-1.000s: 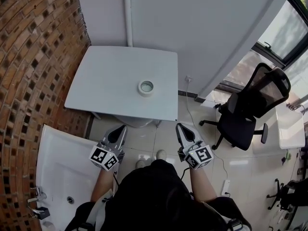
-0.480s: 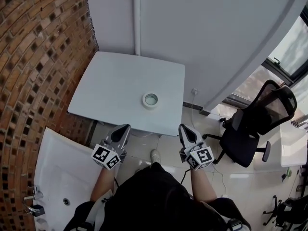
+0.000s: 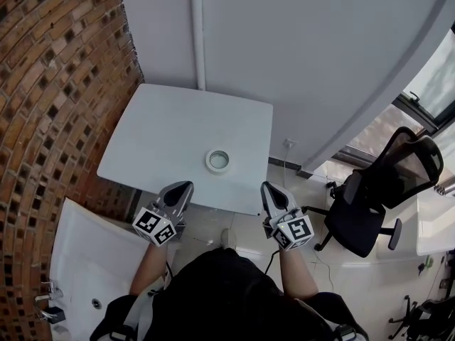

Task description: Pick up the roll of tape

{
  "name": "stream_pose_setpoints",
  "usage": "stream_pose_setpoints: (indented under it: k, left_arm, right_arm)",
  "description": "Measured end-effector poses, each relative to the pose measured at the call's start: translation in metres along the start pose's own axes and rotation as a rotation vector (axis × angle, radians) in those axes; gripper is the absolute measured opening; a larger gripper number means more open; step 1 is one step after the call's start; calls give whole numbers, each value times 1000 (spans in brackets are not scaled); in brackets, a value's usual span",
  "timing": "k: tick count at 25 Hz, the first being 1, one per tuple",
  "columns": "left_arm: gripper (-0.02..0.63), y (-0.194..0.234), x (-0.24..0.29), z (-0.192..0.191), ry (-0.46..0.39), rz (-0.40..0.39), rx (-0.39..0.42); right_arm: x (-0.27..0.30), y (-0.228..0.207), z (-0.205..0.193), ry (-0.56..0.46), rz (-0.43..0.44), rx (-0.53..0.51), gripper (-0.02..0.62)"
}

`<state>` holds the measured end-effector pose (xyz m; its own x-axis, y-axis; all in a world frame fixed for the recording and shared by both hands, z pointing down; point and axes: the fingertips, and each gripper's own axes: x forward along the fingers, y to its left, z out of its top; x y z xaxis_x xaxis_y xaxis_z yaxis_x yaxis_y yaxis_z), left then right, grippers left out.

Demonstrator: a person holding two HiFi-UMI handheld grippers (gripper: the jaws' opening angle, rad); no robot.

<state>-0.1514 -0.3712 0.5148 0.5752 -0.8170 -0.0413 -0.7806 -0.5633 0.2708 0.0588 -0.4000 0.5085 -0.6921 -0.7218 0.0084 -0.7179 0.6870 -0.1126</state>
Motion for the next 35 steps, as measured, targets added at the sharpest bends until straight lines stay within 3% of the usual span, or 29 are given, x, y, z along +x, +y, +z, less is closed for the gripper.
stream_pose_setpoints:
  k: [8,17,23,24,29,31,35]
  left_arm:
    - [2,15,49,-11,44,-29,8]
    - [2,34,108,-69,233,-72,53]
    - [7,54,142,-126,473,-64,107]
    - [51,56,145,-135,516,-64,131]
    - [94,59,155,-161,671,-121,238]
    - [150,59,154,-175,744,-157,273]
    - [198,61,151,-208,912,-210,411]
  right_arm:
    - [-6,-48,-8,19,-88,31,5]
    - [-11,-89,-27,47,-131,79,5]
    - [-1,-101,-44,95,-101,96,5]
    - [2,-103,-46,100,-96,99,5]
    - [19,-103,-53,108,-57,111,5]
    - [22,-105,-54,113,-48,113,5]
    - [20,-117,-62,136,-54,124,5]
